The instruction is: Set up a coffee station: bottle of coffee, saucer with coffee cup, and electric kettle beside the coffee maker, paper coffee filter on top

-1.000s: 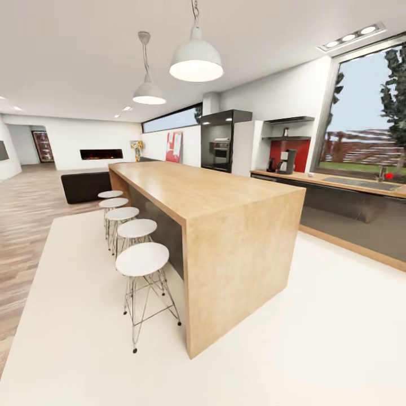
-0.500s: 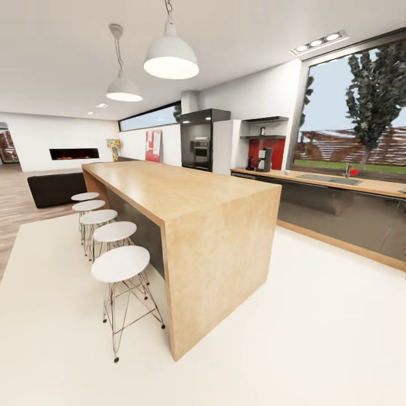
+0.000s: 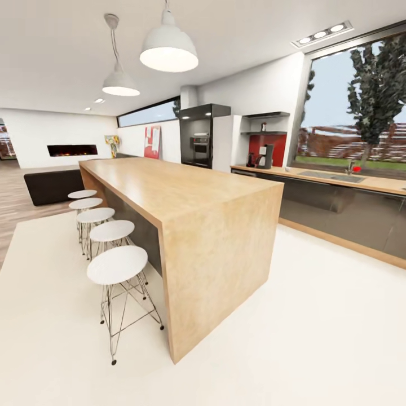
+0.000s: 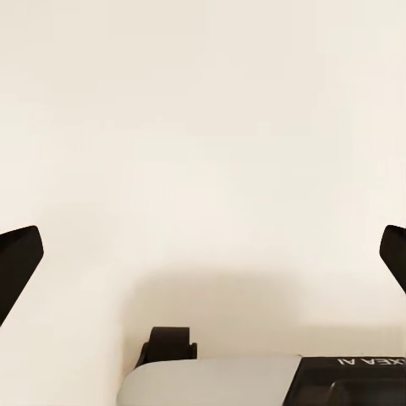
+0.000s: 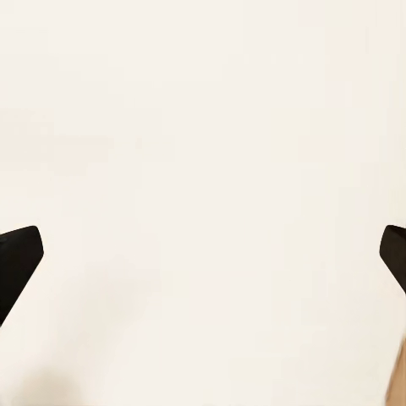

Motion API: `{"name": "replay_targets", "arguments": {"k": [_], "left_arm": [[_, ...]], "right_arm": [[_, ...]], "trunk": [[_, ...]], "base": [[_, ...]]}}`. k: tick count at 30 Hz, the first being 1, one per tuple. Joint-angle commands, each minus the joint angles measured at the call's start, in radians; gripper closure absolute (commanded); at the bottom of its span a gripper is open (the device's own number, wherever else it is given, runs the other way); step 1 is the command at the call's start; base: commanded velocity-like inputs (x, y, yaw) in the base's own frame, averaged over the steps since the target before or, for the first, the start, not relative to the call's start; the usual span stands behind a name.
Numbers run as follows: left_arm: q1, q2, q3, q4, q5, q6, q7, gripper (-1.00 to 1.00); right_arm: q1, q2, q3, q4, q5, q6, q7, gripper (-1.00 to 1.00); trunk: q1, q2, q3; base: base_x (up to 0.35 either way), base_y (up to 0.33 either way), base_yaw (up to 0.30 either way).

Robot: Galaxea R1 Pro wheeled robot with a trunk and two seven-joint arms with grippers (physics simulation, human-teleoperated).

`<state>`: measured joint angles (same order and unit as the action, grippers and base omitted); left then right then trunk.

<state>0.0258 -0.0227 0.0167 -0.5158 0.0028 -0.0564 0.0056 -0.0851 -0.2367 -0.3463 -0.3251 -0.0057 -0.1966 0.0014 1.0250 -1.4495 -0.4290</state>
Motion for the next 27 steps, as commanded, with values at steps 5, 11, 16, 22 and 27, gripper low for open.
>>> {"name": "replay_targets", "arguments": {"k": [5,11,16,22,27], "left_arm": [[0.0,-0.001,0.002,-0.001,0.0,-0.001,0.001,-1.0],[0.0,0.0,0.002,-0.001,0.0,-0.002,0.001,-1.0],[0.0,0.0,0.002,-0.001,0.0,-0.002,0.001,-1.0],[0.0,0.0,0.002,-0.001,0.0,-0.002,0.001,-1.0],[0.0,0.0,0.002,-0.001,0.0,-0.002,0.001,-1.0]], "right_arm": [[-0.001,-0.001,-0.002,0.001,0.0,-0.004,0.0,-1.0],[-0.001,-0.001,-0.002,0.0,0.0,-0.004,0.0,-1.0],[-0.001,-0.001,-0.002,0.0,0.0,-0.004,0.0,-1.0],[-0.001,-0.001,-0.002,0.0,0.001,-0.003,0.0,-1.0],[-0.001,0.0,-0.001,0.0,0.002,-0.003,0.0,-1.0]], "trunk": [[0.0,-0.001,-0.009],[0.0,-0.001,-0.018],[0.0,-0.001,-0.025],[0.0,-0.001,-0.026],[0.0,-0.001,-0.027]], "base": [[0.004,0.0,0.0],[0.0,0.0,0.0],[0.0,0.0,0.0],[0.0,0.0,-0.022],[0.0,0.0,-0.183]]}}
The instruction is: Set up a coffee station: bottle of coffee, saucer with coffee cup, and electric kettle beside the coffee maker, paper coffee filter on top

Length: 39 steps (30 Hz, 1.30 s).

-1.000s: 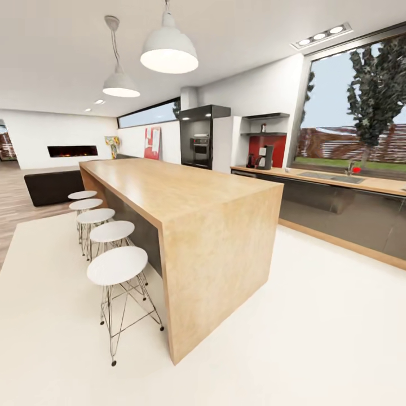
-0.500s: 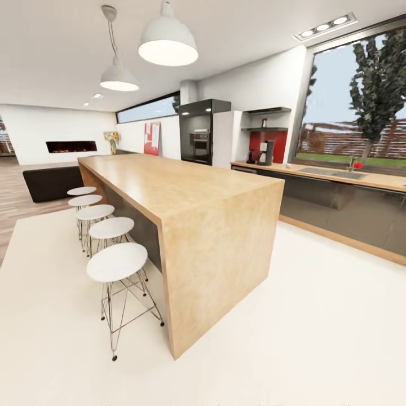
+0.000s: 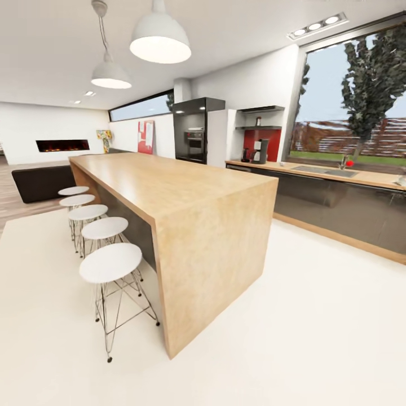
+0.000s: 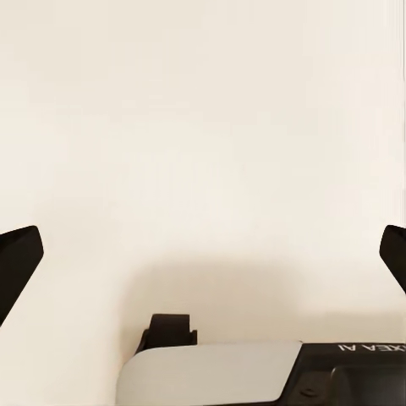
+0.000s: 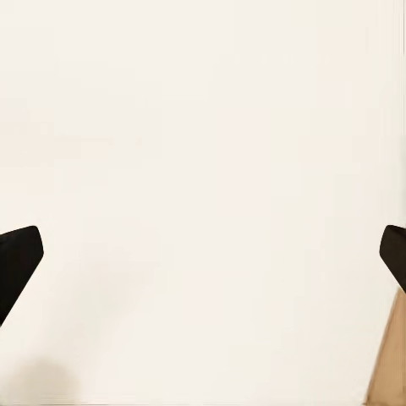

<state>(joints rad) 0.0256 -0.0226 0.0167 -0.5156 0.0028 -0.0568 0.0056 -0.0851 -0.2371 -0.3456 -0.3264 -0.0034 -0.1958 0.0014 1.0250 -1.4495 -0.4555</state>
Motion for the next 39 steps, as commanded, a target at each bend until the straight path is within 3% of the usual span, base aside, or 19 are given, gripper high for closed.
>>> {"name": "replay_targets", "arguments": {"k": [1,20,24,29,39], "left_arm": [[0.0,0.0,0.002,-0.001,0.0,-0.001,0.001,-1.0],[0.0,-0.001,0.002,0.0,0.0,-0.001,0.001,-1.0],[0.0,-0.002,0.001,-0.001,0.0,-0.001,-0.001,-1.0],[0.0,-0.011,-0.004,-0.012,0.001,-0.002,-0.003,-1.0],[0.0,-0.026,-0.001,-0.123,0.002,0.0,-0.003,-1.0]], "right_arm": [[-0.001,0.0,-0.002,0.001,0.0,-0.004,0.0,-1.0],[-0.001,0.007,0.005,0.003,0.0,-0.007,0.012,-1.0],[-0.002,0.036,0.005,-0.01,0.0,-0.009,0.135,-1.0],[-0.002,0.042,0.004,-0.048,0.0,-0.008,0.227,-1.0],[-0.002,0.047,0.002,-0.059,0.002,-0.008,0.259,-1.0]], "trunk": [[0.0,0.0,-0.001],[0.0,0.0,-0.011],[0.0,0.0,-0.015],[0.0,0.0,-0.02],[0.0,0.0,-0.022]], "base": [[0.0,0.0,-0.223],[0.0,0.0,-0.235],[0.0,0.0,-0.185],[0.0,0.0,-0.16],[0.068,0.0,-0.102]]}}
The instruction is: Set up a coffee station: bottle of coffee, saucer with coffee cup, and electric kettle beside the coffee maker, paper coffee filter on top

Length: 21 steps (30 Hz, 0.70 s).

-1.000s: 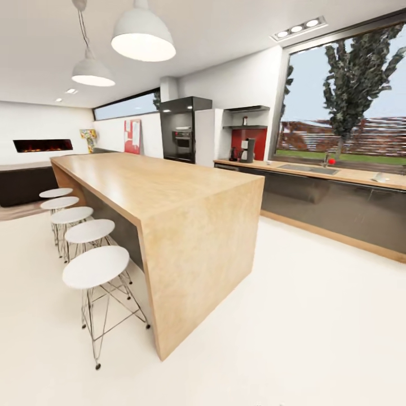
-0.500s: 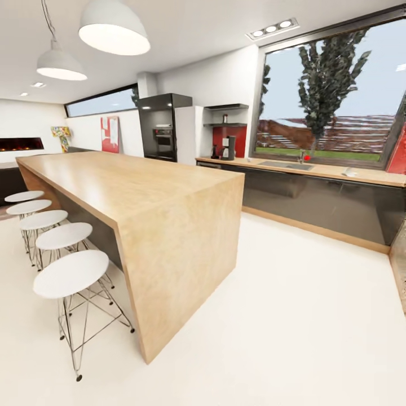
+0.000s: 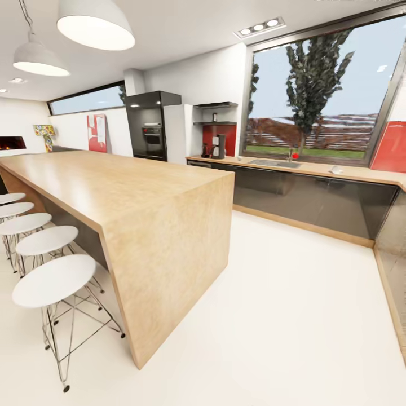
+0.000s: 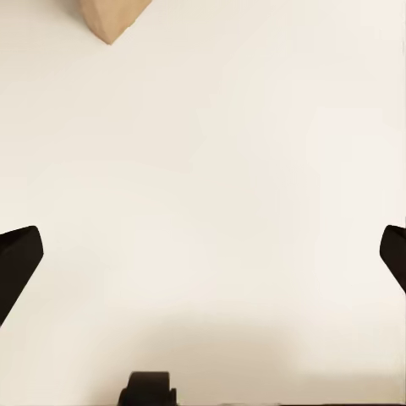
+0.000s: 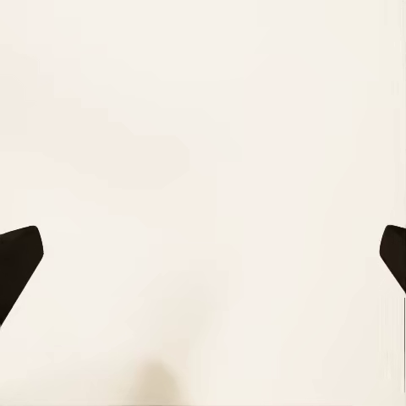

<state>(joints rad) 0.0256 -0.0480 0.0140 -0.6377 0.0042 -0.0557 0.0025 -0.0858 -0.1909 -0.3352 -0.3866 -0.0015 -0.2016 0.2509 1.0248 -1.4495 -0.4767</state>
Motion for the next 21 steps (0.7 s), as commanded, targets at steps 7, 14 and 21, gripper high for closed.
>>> {"name": "replay_targets", "arguments": {"k": [7,14,21], "left_arm": [[0.0,-0.015,0.002,0.016,-0.001,-0.004,-0.001,-1.0],[0.0,-0.031,0.0,0.024,-0.001,-0.003,0.0,-1.0],[0.0,-0.038,0.0,0.026,-0.002,-0.003,0.001,-1.0]], "right_arm": [[0.0,0.001,-0.01,0.003,0.003,-0.002,0.01,-1.0],[0.0,0.001,-0.01,0.003,0.004,-0.002,0.01,-1.0],[0.002,0.0,-0.01,0.003,0.005,-0.001,0.01,-1.0]], "trunk": [[0.0,0.0,-0.001],[0.0,0.0,-0.001],[0.0,0.0,-0.001]], "base": [[0.015,0.0,-0.256],[0.037,-0.007,-0.261],[0.259,-0.091,-0.086]]}}
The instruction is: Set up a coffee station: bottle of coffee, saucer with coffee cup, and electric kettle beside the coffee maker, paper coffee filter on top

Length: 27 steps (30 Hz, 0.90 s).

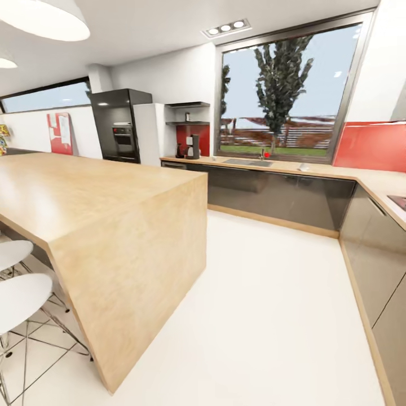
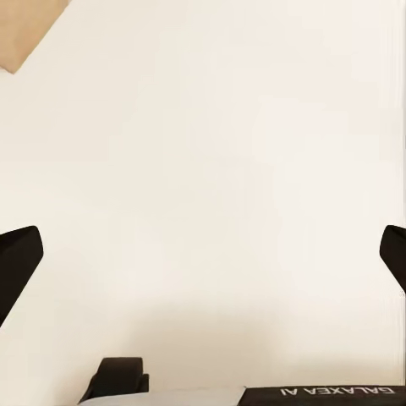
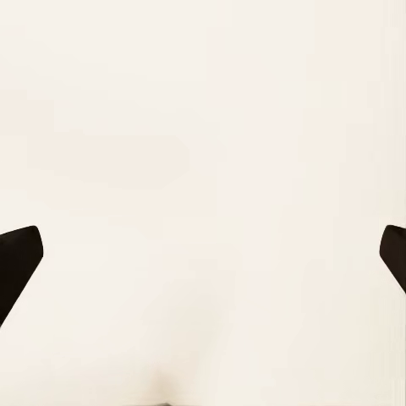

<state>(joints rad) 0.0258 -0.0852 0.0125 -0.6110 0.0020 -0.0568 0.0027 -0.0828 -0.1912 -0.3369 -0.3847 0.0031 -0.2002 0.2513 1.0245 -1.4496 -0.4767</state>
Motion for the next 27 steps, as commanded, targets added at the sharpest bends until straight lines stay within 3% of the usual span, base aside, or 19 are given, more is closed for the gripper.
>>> {"name": "replay_targets", "arguments": {"k": [1,9,21,27], "left_arm": [[0.0,-0.001,0.001,-0.001,0.0,-0.001,0.001,-1.0],[0.0,-0.001,0.002,-0.001,0.0,-0.001,0.002,-1.0],[0.0,-0.001,0.003,-0.001,0.0,-0.001,0.002,-1.0],[0.0,-0.001,0.003,-0.001,0.0,-0.001,0.002,-1.0]], "right_arm": [[0.0,0.0,-0.008,0.001,0.0,-0.002,0.01,-1.0],[0.001,0.0,-0.007,0.001,0.0,-0.002,0.01,-1.0],[0.002,-0.001,-0.007,0.001,0.0,-0.002,0.009,-1.0],[0.002,-0.001,-0.007,0.001,0.0,-0.002,0.009,-1.0]], "trunk": [[0.001,0.0,-0.001],[0.001,0.0,-0.001],[0.001,0.0,-0.001],[0.001,0.0,-0.001]], "base": [[0.298,-0.11,-0.008],[0.299,-0.136,-0.027],[0.291,-0.167,-0.232],[0.282,-0.168,-0.1]]}}
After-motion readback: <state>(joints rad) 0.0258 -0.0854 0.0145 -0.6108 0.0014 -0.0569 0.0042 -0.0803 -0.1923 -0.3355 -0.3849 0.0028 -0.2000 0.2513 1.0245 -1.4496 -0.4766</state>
